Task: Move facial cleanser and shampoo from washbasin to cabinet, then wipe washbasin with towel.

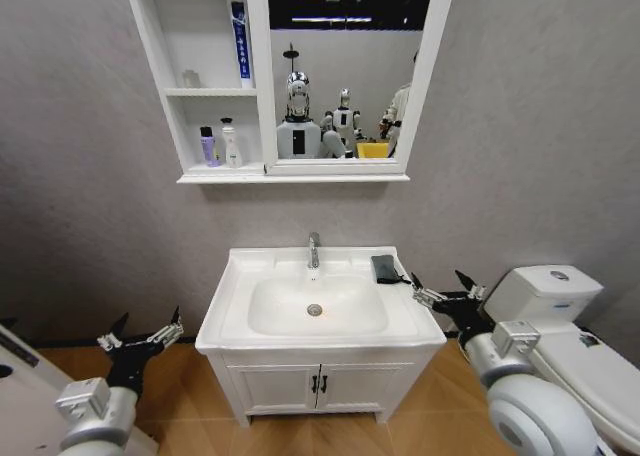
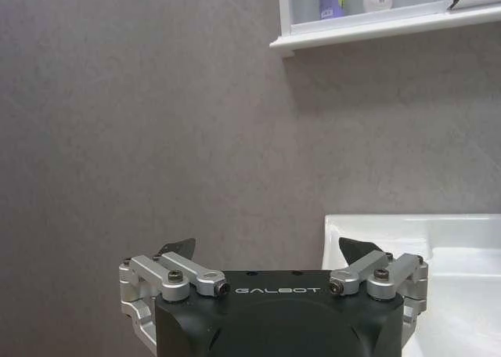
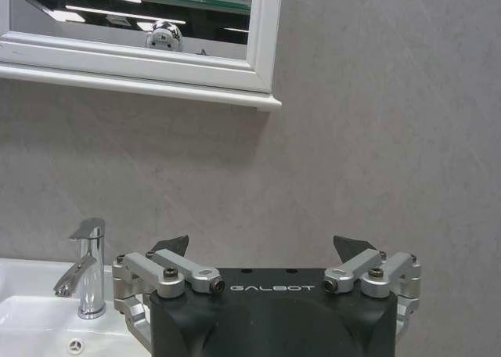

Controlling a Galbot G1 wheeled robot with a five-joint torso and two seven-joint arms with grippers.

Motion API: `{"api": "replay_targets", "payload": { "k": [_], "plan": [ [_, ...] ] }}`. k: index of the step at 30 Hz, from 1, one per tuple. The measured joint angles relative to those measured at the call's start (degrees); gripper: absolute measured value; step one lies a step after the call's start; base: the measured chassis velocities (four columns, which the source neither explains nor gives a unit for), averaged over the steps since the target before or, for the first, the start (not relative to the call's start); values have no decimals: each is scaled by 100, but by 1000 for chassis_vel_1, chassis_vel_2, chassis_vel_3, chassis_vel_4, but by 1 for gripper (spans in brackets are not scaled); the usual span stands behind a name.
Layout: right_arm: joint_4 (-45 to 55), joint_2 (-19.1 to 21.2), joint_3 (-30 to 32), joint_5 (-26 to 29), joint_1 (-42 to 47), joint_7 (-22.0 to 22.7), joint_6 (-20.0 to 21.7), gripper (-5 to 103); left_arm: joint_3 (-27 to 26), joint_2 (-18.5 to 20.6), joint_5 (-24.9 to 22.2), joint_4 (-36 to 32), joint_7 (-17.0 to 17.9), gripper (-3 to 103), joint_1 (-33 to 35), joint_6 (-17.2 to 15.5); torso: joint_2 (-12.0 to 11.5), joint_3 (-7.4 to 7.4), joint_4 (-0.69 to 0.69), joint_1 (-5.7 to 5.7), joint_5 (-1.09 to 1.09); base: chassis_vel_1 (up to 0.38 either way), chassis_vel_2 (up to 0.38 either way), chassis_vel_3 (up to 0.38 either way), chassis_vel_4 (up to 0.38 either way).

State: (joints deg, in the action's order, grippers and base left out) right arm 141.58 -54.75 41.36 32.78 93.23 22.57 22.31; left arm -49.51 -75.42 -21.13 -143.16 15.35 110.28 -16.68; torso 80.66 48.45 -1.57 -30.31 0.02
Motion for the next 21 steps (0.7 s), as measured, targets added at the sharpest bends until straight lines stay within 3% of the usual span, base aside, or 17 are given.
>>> {"api": "replay_targets", "payload": {
  "k": [6,21],
  "plan": [
    [42,-85,-29,-16,-9,-18,9,100,29,-164,286,-1,73,100,-33,-111,0,0,-2,0,-2,0,0,0,0],
    [159,-376,-27,-170,87,-41,78,100,42,-148,287,-5,123,100,-67,-143,0,0,-2,-1,-1,0,0,0,0]
  ]
}}
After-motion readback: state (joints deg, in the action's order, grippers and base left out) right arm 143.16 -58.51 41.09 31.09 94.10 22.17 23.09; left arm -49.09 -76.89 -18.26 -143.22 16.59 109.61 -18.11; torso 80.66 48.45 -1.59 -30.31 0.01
